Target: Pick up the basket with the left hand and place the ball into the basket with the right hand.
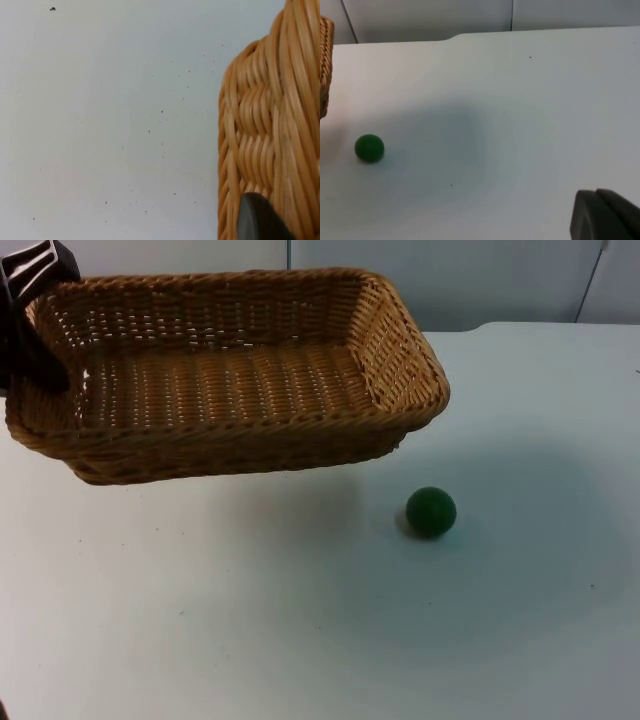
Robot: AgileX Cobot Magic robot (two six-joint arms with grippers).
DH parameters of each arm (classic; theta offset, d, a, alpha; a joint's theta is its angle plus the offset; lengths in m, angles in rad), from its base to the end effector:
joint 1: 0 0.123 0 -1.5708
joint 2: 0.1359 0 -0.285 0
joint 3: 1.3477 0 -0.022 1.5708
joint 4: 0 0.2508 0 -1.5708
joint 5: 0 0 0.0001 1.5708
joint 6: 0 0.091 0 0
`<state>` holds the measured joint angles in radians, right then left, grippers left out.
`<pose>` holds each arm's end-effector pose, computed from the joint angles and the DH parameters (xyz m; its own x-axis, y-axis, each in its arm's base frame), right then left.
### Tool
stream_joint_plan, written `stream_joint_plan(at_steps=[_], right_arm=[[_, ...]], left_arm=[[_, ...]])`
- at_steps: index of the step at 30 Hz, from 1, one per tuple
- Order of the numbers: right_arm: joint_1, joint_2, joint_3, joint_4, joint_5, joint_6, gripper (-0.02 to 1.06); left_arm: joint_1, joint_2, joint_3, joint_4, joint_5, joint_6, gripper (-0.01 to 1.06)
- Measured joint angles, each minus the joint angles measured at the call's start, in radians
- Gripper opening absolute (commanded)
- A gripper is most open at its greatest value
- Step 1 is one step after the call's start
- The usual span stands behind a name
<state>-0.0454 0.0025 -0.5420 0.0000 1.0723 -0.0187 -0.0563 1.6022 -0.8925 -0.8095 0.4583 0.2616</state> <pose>-0.0100 0.0005 0.2879 -0.4313 0.0009 -0.9022 0.0373 0.9992 -0.0169 0.3119 -0.0468 0.2055 -0.8288 -0.4027 -0.3884 -0.1742 0.8454 -0.5049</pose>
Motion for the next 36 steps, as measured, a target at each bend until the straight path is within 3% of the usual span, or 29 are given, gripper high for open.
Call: stream_joint_plan(at_steps=[17,27,32,36], right_arm=[[0.0,0.0,0.0,0.0,-0.009,0.0,0.0],[0.0,0.02,0.0,0.035,-0.168,0.0,0.0],[0.0,0.185,0.0,0.041,-0.22,0.0,0.0],[0.0,0.417,-0.005,0.091,-0.32,-0.003,0.0]], left_arm=[[0.0,0.0,0.0,0.0,0.0,0.0,0.0],[0.0,0.0,0.0,0.0,0.011,0.0,0.0],[0.0,0.0,0.0,-0.008,0.02,0.0,0.0],[0.0,0.0,0.0,-0.02,0.02,0.0,0.0]])
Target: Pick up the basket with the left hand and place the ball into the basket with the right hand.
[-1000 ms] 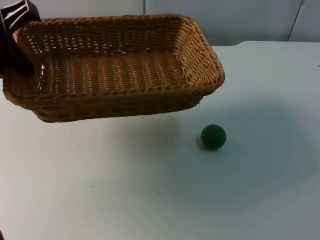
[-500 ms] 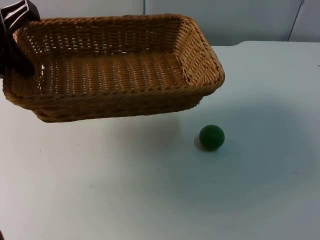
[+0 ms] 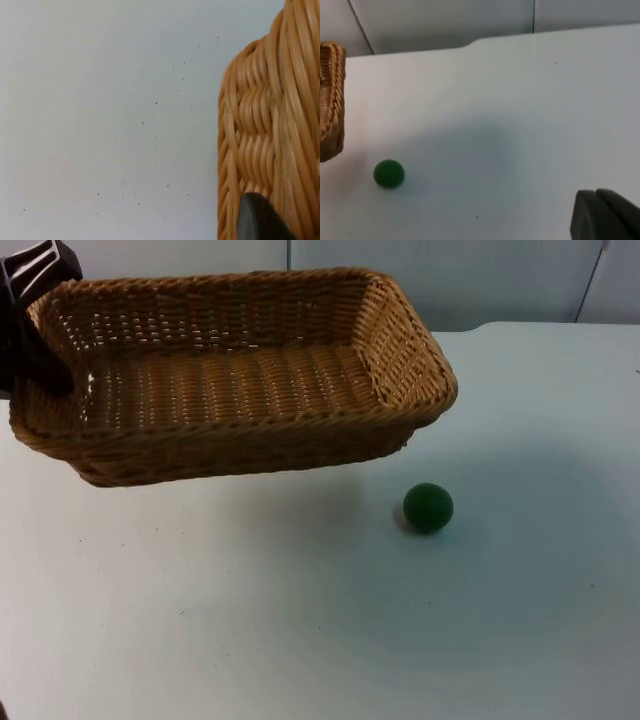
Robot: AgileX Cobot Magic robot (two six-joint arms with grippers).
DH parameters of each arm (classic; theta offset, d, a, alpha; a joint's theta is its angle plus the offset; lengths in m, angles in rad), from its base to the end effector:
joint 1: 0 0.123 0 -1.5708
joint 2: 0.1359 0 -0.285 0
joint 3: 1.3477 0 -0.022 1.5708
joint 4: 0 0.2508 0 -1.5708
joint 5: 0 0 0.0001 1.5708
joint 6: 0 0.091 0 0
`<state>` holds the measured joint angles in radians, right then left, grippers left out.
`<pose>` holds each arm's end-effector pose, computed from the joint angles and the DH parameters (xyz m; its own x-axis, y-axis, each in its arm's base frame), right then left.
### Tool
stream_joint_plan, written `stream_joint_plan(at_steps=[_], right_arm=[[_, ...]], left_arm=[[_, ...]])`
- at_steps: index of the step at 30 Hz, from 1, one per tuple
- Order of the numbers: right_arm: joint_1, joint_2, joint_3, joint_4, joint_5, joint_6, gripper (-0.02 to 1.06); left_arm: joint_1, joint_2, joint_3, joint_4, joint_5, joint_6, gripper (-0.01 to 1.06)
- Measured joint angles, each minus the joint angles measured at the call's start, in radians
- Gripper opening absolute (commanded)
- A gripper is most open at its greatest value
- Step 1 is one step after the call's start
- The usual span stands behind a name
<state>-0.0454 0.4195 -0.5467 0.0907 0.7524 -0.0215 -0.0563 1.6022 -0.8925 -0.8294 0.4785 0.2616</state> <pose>0.0764 0.0022 0.3017 -0.5100 0.0679 -0.8575 0.0150 0.9974 0.0701 0.3109 -0.0485 0.2055 -0.8347 -0.4114 -0.3661 -0.1817 0.8332 -0.5223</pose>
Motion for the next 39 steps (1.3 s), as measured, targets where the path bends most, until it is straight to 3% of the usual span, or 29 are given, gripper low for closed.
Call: stream_joint_plan(at_steps=[7,13,16,17,21,22,25,27,31,33,35,37,38,39], right_arm=[[0.0,0.349,-0.094,0.014,-0.033,-0.057,0.0],[0.0,0.694,-0.278,0.014,-0.037,-0.178,0.0],[0.0,0.902,-0.392,0.085,-0.031,-0.383,0.0],[0.0,0.902,-0.392,0.085,-0.031,-0.383,0.0],[0.03,1.071,-0.417,0.294,-0.016,-0.845,0.0],[0.03,1.071,-0.417,0.294,-0.016,-0.845,0.0],[0.11,1.165,-0.417,0.357,0.01,-1.126,0.0],[0.139,1.184,-0.417,0.367,0.003,-1.182,0.0],[0.231,1.259,-0.417,0.387,-0.118,-1.273,0.0],[0.244,1.276,-0.417,0.404,-0.14,-1.292,0.02],[0.26,1.308,-0.417,0.454,-0.164,-1.342,0.14],[0.262,1.326,-0.418,0.491,-0.169,-1.358,0.34],[0.264,1.342,-0.418,0.532,-0.179,-1.373,0.34],[0.266,1.355,-0.418,0.57,-0.192,-1.384,0.42]], left_arm=[[0.0,0.0,0.0,-0.005,0.0,0.0,0.0],[0.0,0.0,0.0,-0.005,0.0,0.0,0.0],[0.0,0.0,0.0,-0.005,-0.002,0.0,0.0],[0.0,0.0,0.0,-0.005,-0.002,0.0,0.0],[0.0,0.0,0.0,-0.005,-0.006,0.0,0.0],[0.0,0.0,0.0,-0.005,-0.006,0.0,0.0],[0.0,0.0,0.0,-0.005,-0.008,0.0,0.0],[0.0,0.0,0.0,-0.005,-0.008,0.0,0.0],[0.0,0.0,0.0,-0.005,-0.008,0.0,0.0],[0.0,0.0,0.0,-0.005,-0.008,0.0,0.0],[0.0,0.0,0.0,-0.005,-0.01,0.0,0.0],[0.0,0.0,0.0,-0.005,-0.01,0.0,0.0],[0.0,0.0,0.0,-0.005,-0.01,0.0,0.0],[0.0,0.0,0.0,-0.005,-0.01,0.0,0.0]])
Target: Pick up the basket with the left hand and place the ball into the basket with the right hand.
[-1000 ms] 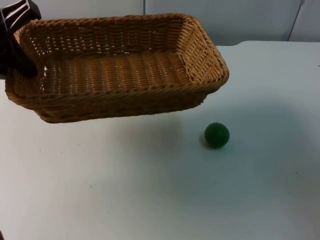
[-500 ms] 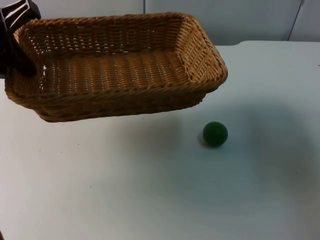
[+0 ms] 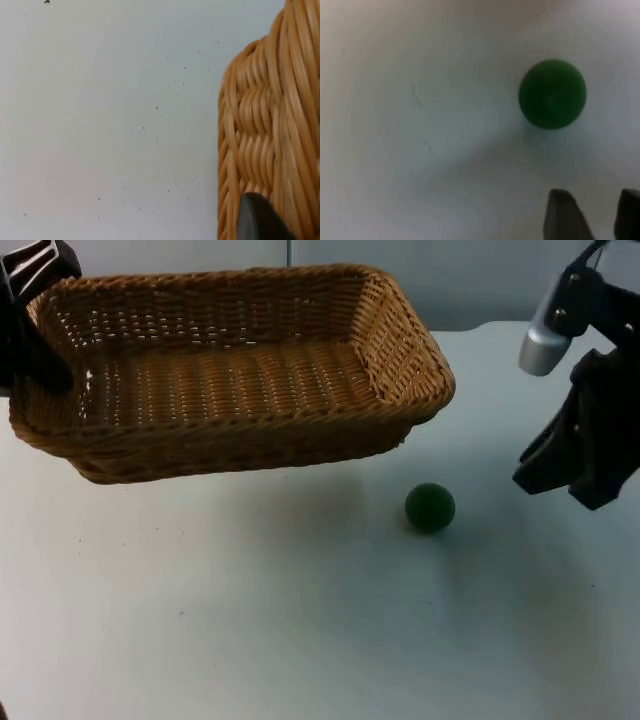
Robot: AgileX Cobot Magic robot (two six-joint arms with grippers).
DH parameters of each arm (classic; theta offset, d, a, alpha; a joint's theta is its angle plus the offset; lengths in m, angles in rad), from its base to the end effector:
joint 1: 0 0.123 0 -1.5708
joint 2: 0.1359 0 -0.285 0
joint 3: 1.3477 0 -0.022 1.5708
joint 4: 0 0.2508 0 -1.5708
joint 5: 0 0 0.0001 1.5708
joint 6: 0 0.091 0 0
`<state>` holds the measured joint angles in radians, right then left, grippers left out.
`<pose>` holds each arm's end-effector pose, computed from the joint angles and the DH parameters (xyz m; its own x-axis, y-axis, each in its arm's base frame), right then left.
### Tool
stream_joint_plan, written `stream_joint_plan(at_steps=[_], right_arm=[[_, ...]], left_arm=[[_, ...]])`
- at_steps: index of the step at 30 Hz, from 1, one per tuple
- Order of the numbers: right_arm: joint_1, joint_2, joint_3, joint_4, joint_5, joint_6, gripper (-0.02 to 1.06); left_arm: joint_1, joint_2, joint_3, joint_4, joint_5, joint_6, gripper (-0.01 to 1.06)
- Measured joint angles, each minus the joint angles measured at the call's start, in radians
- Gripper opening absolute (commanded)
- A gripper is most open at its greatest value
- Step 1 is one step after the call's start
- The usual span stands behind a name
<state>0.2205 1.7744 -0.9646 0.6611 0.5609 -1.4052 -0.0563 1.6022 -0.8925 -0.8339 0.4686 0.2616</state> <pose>0.3155 0.1012 0.1627 -0.3745 -0.7940 -0.4789 -0.8847 0.4606 -0.0716 0.3116 -0.0481 0.2059 -0.8287 -0.4185 -0.3717 -0.1853 0.8318 -0.5233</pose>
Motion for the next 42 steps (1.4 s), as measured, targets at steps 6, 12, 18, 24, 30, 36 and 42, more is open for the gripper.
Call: stream_joint_plan(at_steps=[6,12,18,24,30,36,42], right_arm=[[0.0,0.068,0.0,0.305,-0.029,-0.155,0.55],[0.001,0.1,0.0,0.456,-0.042,-0.267,0.55],[0.005,0.119,0.0,0.55,-0.047,-0.391,0.55],[0.005,0.16,0.0,0.567,-0.048,-0.426,0.55],[0.005,0.202,0.0,0.628,-0.047,-0.497,0.56],[0.005,0.232,0.0,0.801,-0.025,-0.658,0.56],[0.005,0.281,-0.001,0.844,-0.016,-0.715,0.56]], left_arm=[[0.0,0.0,0.0,0.0,0.0,0.0,0.0],[0.0,0.0,0.0,0.004,0.0,0.0,0.0],[0.0,0.0,0.0,0.006,-0.002,0.0,0.0],[0.0,0.0,0.0,0.008,-0.004,0.0,0.0],[0.0,0.0,0.0,0.008,-0.008,0.0,0.0],[0.0,0.0,0.0,0.008,-0.008,0.0,0.0],[0.0,0.0,0.0,0.01,-0.008,0.0,0.0]])
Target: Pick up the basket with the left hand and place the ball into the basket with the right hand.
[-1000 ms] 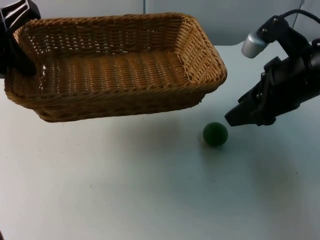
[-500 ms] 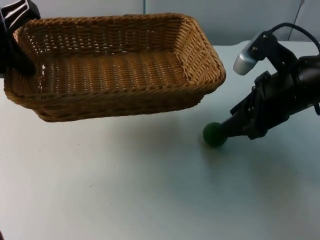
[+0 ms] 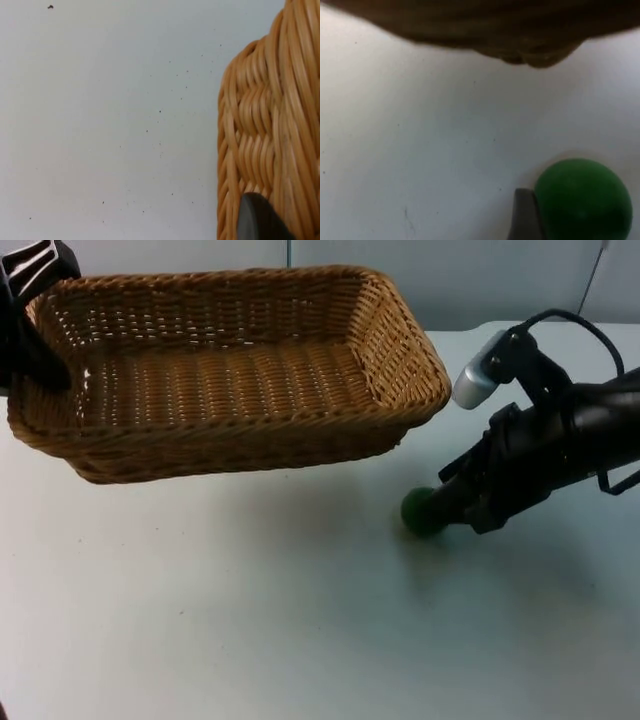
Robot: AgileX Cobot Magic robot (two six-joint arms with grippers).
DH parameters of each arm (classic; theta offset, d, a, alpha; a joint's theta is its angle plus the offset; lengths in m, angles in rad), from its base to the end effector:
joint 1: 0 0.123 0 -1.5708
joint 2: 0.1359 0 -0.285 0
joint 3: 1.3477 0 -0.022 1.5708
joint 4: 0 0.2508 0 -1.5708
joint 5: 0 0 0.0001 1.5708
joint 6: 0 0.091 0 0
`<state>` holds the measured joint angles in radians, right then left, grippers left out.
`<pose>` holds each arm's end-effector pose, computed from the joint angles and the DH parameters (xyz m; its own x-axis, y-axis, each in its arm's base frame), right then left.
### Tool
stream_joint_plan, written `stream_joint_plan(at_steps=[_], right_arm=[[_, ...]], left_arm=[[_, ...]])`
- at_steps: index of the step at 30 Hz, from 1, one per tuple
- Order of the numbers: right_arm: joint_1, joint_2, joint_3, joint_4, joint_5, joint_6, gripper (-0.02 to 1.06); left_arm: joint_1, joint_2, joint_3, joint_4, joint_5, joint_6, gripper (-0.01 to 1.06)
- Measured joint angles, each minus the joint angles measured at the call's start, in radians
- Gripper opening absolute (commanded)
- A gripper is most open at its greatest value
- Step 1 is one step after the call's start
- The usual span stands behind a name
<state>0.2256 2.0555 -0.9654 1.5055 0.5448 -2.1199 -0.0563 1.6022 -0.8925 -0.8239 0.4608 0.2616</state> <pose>0.3388 0.1261 0.0880 -0.4216 -0.6109 -0.6702 -0.8540 0.5159 0.0669 0.3120 -0.0474 0.2058 -0.8269 -0.4133 -0.3813 -0.1813 0.8378 -0.5151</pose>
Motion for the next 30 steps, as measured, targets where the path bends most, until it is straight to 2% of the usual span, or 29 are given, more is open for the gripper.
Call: stream_joint_plan(at_steps=[11,17,19,20,21,23,25,30], right_arm=[[0.0,0.064,-0.002,0.057,0.046,-0.076,0.56],[0.0,0.112,-0.002,0.162,0.078,-0.169,0.55],[0.0,0.117,-0.002,0.207,0.084,-0.196,0.49],[0.0,0.117,-0.002,0.207,0.084,-0.196,0.36],[0.0,0.117,-0.002,0.219,0.084,-0.209,0.36],[0.0,0.119,-0.002,0.227,0.086,-0.223,0.16],[0.0,0.12,-0.006,0.231,0.086,-0.223,0.03],[0.0,0.108,-0.009,0.235,0.084,-0.215,0.0]], left_arm=[[0.0,0.0,0.0,0.0,-0.004,0.0,0.0],[0.0,0.0,0.0,0.0,-0.006,0.0,0.0],[0.0,0.0,0.0,0.0,-0.007,0.0,0.0],[0.0,0.0,0.0,0.0,-0.007,0.0,0.0],[0.0,0.0,0.0,0.0,-0.007,0.0,0.0],[0.0,0.0,0.0,0.0,-0.008,0.0,0.0],[0.0,0.0,0.0,0.0,-0.008,0.0,0.0],[0.0,0.0,0.0,0.0,-0.01,0.0,0.0]])
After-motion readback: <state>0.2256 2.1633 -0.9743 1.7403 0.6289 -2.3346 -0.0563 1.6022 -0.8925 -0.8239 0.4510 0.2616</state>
